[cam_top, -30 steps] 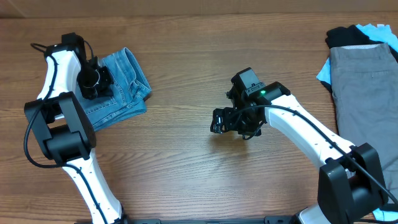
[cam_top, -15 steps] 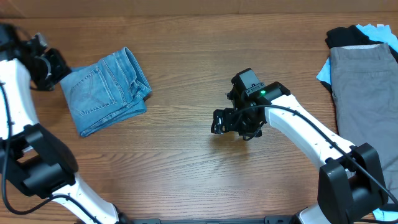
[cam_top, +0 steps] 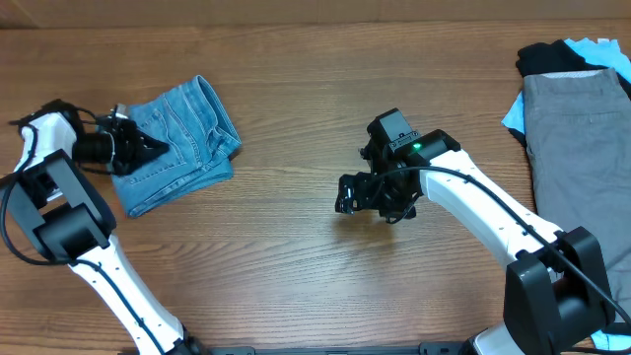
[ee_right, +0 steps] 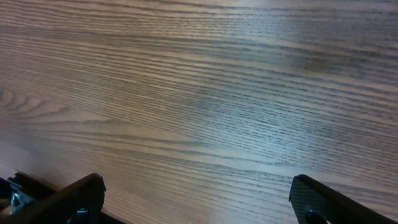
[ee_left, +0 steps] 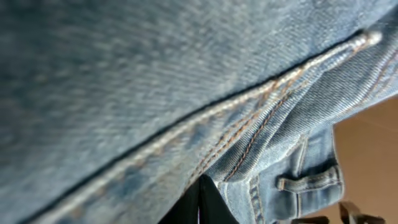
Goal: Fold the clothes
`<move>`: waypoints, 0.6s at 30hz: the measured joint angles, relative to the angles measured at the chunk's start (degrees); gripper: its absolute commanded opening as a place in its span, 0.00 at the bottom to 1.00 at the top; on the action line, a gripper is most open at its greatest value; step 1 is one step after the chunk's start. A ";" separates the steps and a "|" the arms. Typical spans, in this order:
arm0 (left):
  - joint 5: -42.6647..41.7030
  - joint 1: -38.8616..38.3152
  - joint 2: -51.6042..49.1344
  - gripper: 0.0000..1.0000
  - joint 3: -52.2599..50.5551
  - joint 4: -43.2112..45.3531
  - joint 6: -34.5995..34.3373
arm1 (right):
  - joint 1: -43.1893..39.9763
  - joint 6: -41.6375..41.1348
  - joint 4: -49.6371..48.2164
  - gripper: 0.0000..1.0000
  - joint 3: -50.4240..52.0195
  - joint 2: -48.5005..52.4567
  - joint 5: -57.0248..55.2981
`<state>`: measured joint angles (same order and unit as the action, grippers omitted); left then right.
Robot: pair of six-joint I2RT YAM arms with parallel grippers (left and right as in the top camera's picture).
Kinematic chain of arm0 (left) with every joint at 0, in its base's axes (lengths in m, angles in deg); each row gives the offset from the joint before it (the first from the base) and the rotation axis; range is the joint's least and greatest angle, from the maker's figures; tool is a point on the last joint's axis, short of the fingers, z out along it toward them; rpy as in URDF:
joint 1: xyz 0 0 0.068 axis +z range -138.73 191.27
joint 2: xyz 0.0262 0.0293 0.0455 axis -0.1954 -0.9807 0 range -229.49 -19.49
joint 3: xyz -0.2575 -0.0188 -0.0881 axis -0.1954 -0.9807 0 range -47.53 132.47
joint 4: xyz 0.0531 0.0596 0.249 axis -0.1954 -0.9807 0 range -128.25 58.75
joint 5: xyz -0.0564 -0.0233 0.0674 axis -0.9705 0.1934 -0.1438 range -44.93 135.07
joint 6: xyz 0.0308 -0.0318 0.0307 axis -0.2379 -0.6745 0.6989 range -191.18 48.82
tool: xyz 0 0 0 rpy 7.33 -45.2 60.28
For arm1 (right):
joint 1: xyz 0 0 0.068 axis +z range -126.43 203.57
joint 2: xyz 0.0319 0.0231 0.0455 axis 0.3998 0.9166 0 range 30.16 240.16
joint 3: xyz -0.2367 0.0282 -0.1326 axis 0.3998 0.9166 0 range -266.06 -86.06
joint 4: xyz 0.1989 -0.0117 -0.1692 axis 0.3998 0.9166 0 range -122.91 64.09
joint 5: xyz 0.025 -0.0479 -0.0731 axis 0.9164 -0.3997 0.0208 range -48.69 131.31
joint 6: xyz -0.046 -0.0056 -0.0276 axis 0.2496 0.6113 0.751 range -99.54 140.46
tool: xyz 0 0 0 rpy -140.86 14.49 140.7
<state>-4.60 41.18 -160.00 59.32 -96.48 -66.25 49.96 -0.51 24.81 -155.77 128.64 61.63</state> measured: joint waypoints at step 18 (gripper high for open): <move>-4.52 -5.49 15.65 0.43 0.09 12.79 -0.52 | 0.00 0.02 0.00 1.00 0.00 0.00 0.07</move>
<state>-9.13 35.70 -144.35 59.40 -83.69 -66.77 49.96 -0.49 24.81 -155.77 128.64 61.69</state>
